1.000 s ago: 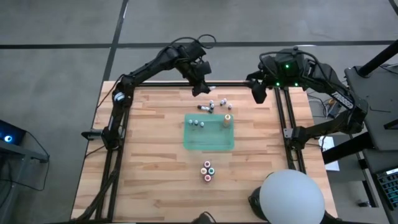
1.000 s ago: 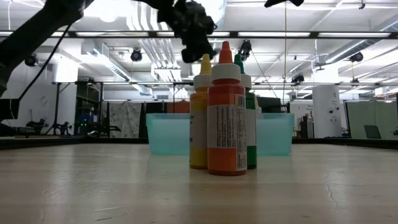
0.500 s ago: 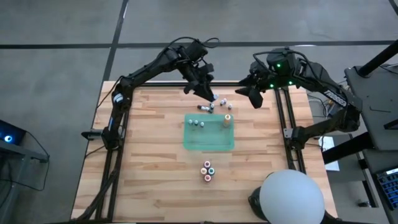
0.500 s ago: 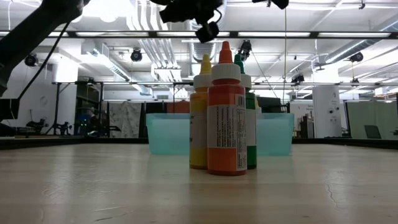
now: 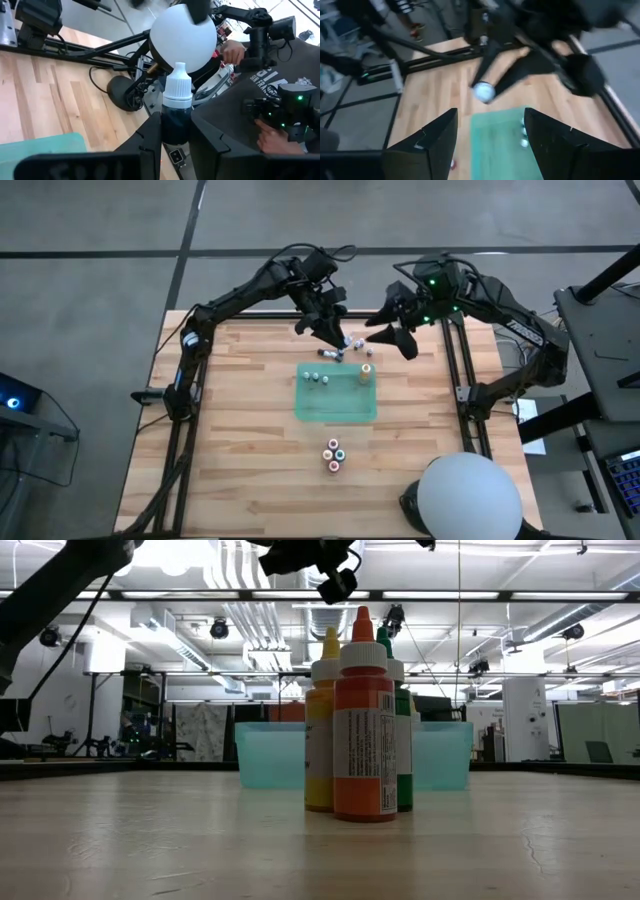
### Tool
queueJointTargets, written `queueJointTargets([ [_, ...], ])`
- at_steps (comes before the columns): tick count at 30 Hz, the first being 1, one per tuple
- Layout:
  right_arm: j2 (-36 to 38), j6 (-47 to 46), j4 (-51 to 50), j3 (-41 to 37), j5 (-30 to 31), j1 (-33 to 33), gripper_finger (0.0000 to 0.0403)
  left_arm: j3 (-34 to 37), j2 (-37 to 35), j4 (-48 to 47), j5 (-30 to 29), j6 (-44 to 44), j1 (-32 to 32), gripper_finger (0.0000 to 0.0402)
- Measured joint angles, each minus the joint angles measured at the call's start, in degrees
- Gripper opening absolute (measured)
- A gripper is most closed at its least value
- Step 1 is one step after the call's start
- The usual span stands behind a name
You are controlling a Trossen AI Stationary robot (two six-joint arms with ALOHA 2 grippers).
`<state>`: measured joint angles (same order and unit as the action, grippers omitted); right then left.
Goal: Pick & Place food coloring
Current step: Put the black small food coloring bottle into the green container
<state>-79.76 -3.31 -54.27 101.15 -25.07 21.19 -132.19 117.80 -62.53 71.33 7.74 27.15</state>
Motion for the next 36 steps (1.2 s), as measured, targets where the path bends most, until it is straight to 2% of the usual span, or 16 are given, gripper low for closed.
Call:
queueJointTargets([
  [13,-5.37,3.63,-0.26,1.61,-0.78,-1.18,0.0224,0.56,-0.04,-0.02,1.62,-0.75,-0.1,0.0053],
  [20,-5.83,3.73,1.31,1.61,-1.33,-1.47,0.0224,1.12,-0.04,-0.01,1.62,-0.75,-0.12,0.0053],
  [25,-5.84,3.52,2.68,1.61,-5.02,-1.47,0.0224,1.3,-0.04,0.04,1.62,-0.73,-0.12,0.0053],
  [36,-5.84,3.54,2.66,0.95,-5.06,-1.57,0.0224,1.28,-0.04,0.57,2.89,-0.73,-0.12,0.0053],
])
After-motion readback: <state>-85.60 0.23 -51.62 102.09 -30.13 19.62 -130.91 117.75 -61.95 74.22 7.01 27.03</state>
